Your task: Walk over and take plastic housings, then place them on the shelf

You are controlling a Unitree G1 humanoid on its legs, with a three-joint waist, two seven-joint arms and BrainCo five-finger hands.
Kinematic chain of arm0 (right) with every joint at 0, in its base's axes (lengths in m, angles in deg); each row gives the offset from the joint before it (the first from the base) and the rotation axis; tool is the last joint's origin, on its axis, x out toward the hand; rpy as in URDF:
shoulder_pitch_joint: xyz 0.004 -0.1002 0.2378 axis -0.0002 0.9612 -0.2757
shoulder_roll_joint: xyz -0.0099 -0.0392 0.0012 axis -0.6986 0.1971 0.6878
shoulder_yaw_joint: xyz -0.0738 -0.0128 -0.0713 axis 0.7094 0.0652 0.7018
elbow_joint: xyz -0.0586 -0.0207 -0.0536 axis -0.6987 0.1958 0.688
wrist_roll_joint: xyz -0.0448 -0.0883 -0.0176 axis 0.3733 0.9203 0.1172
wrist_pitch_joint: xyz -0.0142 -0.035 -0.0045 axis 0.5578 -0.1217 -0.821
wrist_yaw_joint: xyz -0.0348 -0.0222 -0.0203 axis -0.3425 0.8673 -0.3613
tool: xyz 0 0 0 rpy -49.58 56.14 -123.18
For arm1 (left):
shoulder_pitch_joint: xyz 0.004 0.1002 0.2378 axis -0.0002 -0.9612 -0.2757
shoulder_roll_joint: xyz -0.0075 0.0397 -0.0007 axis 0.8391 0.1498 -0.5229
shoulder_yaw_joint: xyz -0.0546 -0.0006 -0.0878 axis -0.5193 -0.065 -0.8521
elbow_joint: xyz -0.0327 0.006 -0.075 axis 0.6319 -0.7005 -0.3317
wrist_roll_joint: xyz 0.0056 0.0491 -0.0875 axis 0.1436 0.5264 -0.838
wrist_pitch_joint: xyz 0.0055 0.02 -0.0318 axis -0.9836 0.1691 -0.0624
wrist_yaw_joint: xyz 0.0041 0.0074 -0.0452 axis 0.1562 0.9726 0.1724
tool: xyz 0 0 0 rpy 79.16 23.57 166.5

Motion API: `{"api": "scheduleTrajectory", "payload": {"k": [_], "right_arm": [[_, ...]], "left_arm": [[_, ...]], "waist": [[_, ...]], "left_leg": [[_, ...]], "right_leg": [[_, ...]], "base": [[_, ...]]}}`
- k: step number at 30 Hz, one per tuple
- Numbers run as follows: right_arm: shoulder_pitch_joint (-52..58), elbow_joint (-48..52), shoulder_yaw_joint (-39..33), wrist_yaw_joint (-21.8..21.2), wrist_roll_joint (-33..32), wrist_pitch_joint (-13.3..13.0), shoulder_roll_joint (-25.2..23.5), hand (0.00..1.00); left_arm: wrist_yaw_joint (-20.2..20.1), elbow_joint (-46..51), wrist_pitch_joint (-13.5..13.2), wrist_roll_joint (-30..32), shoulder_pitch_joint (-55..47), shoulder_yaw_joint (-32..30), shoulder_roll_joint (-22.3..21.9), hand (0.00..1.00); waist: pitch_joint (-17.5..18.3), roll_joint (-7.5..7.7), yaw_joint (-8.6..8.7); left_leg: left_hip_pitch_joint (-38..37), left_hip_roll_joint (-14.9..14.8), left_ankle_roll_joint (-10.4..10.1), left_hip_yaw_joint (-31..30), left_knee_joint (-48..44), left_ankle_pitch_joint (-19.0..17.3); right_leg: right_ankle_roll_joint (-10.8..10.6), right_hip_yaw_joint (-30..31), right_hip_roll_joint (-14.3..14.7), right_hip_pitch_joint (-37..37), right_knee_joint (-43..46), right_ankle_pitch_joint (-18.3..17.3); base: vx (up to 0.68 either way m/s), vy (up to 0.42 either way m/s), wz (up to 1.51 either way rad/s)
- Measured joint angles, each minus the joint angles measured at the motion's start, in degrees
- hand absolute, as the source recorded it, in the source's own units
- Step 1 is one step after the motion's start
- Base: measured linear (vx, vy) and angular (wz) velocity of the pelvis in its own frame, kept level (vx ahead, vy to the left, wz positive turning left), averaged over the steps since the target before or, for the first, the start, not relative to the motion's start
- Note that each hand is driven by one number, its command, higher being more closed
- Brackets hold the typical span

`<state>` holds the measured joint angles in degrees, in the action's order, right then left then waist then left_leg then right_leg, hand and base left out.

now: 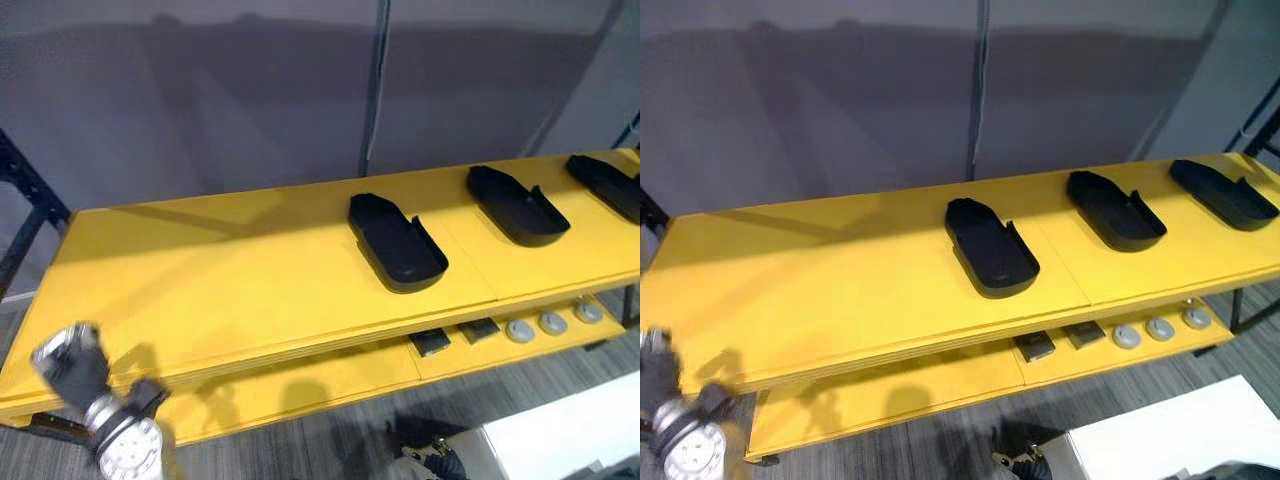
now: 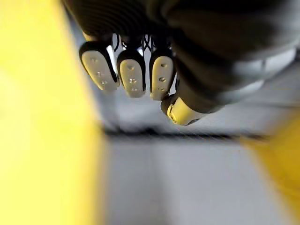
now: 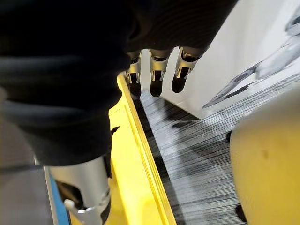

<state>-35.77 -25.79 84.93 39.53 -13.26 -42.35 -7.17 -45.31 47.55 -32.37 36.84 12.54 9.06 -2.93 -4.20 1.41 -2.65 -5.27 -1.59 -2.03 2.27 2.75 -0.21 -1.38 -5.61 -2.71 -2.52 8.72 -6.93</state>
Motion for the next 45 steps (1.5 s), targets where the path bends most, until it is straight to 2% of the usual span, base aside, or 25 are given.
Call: {"api": "scheduleTrajectory", "payload": {"k": [1, 2, 4, 10, 13, 15, 19, 25, 28, 34, 40, 43, 44, 45], "right_arm": [[-0.1, 0.2, 0.7, 0.0, 0.2, 0.0, 0.0, 0.00], [-0.2, 0.5, 0.8, 0.0, 0.2, 0.1, 0.0, 0.00], [-0.2, 2.1, 1.3, 0.0, 0.3, 0.1, -0.8, 0.00], [0.3, 3.3, 1.6, 0.1, 0.6, 0.1, -2.6, 0.00], [0.3, 3.3, 0.4, 0.3, 0.5, 0.1, -3.3, 0.00], [0.4, 3.3, 0.4, 0.6, 0.4, 0.1, -3.3, 0.00], [0.5, 3.1, -1.0, 0.6, 0.1, 0.1, -3.2, 0.00], [-0.3, 1.1, -2.7, 0.7, -0.1, 0.0, -2.0, 0.00], [-1.0, 0.2, -3.3, 0.7, -0.1, 0.0, -1.6, 0.00], [-1.5, -0.6, -3.9, 0.9, -0.1, 0.0, -1.1, 0.00], [-2.7, 0.0, -3.4, 1.0, 0.2, 0.0, -1.1, 0.00], [-2.9, 2.2, -2.7, 1.1, 0.7, 0.1, -1.3, 0.00], [-3.6, 3.7, -2.7, 1.1, 1.2, 0.1, -1.4, 0.00], [-3.7, 4.8, -2.6, 1.1, 1.5, 0.1, -1.5, 0.00]], "left_arm": [[-0.5, -5.2, 1.4, -0.1, -1.4, -0.4, -0.2, 1.00], [-1.0, -7.7, 1.9, -0.3, -1.9, -0.5, -0.3, 0.00], [-3.2, -16.3, 4.1, -0.3, -2.4, -1.2, -0.4, 0.00], [-5.8, -45.3, 6.5, -0.3, 0.6, -4.5, -0.1, 0.00], [-7.9, -51.0, 7.5, 0.7, 0.7, -4.0, -0.1, 0.00], [-8.8, -52.4, 7.5, 1.8, 0.9, -2.8, 0.0, 0.00], [-11.4, -54.3, 7.3, 6.3, 2.9, 3.8, 1.3, 0.00], [-13.5, -54.3, 6.0, 8.6, 6.2, 11.6, 2.6, 0.00], [-13.8, -54.7, 6.0, 9.8, 7.1, 14.9, 2.4, 0.00], [-14.8, -55.0, 6.1, 11.9, 8.3, 17.6, 3.0, 0.00], [-14.7, -54.9, 6.1, 13.1, 9.7, 18.2, 3.3, 0.00], [-14.7, -54.9, 6.1, 13.1, 11.3, 18.2, 3.4, 0.00], [-14.7, -54.9, 6.1, 13.1, 12.9, 18.4, 3.4, 0.00], [-14.7, -54.9, 6.1, 13.1, 13.7, 18.7, 3.6, 0.00]], "waist": [[0.2, 0.11, -0.10], [0.3, 0.17, -0.11], [0.6, 0.35, 0.09], [2.1, 0.35, 0.35], [2.1, 0.28, 0.38], [2.1, 0.23, 0.38], [2.1, 0.09, 0.50], [1.9, -0.69, 0.61], [1.8, -0.76, 1.74], [0.9, -0.80, 1.83], [-0.6, -0.69, 1.70], [-2.0, -0.43, 1.58], [-3.2, -0.38, 1.52], [-3.7, -0.38, 1.32]], "left_leg": [[0.0, 0.0, 0.3, 0.0, -0.6, -0.7], [0.0, 0.0, 0.4, 0.2, -0.8, -1.0], [0.0, -0.1, 0.4, 1.0, -1.3, -1.3], [-0.2, 0.2, 0.5, 1.2, -1.4, -1.1], [-0.5, 0.2, 0.1, 1.7, -1.1, -1.4], [-0.6, 0.2, 0.1, 2.4, -1.0, -1.4], [-0.8, 0.2, 0.1, 2.9, -0.5, -1.4], [-1.0, 0.2, 0.3, 4.0, 0.3, -1.0], [-1.0, 0.2, 0.3, 4.9, 0.7, -1.0], [-1.7, -0.1, -0.5, 7.5, 0.4, -1.7], [1.2, -1.2, 0.3, 11.7, -6.1, -5.7], [2.7, -1.9, 0.8, 14.6, -9.1, -7.4], [3.8, -2.6, 1.0, 16.7, -10.6, -8.1], [4.5, -3.0, 1.2, 17.5, -11.5, -8.4]], "right_leg": [[-0.1, -0.2, -0.1, -0.5, 0.0, -0.1], [-0.1, -0.2, -0.2, -0.6, 0.0, -0.1], [-0.1, -0.3, -0.3, -0.7, 0.0, -0.2], [-0.4, -0.3, -0.8, -1.2, -0.2, -0.4], [-0.4, 0.0, -0.8, -1.2, -0.2, -0.4], [-0.4, 0.2, -0.8, -1.2, -0.2, -0.4], [-0.4, 0.4, -0.8, -1.0, -0.3, -0.4], [-0.5, 1.9, -0.5, -0.1, -0.5, -0.4], [-0.5, 2.8, -0.4, 0.6, -0.5, -0.4], [-0.5, 5.7, 0.2, 1.2, -0.3, -0.4], [-0.6, 10.0, 1.2, 3.7, 0.8, 0.1], [-1.1, 13.0, 1.8, 5.2, 0.7, 1.5], [-2.2, 14.9, 2.3, 6.4, 0.5, 3.1], [-2.3, 15.6, 2.7, 7.1, 0.3, 4.0]], "base": [[-0.02, 0.002, 0.06], [0.00, 0.000, 0.00], [0.00, 0.000, 0.00], [0.00, 0.000, 0.00], [-0.01, 0.000, -0.04], [-0.01, -0.002, -0.05], [-0.01, -0.004, -0.04], [0.01, -0.003, -0.11], [0.02, 0.001, -0.16], [0.00, 0.002, -0.26], [-0.04, 0.005, -0.37], [-0.04, 0.045, -0.60], [-0.06, 0.052, -0.63], [-0.12, 0.069, -0.77]]}}
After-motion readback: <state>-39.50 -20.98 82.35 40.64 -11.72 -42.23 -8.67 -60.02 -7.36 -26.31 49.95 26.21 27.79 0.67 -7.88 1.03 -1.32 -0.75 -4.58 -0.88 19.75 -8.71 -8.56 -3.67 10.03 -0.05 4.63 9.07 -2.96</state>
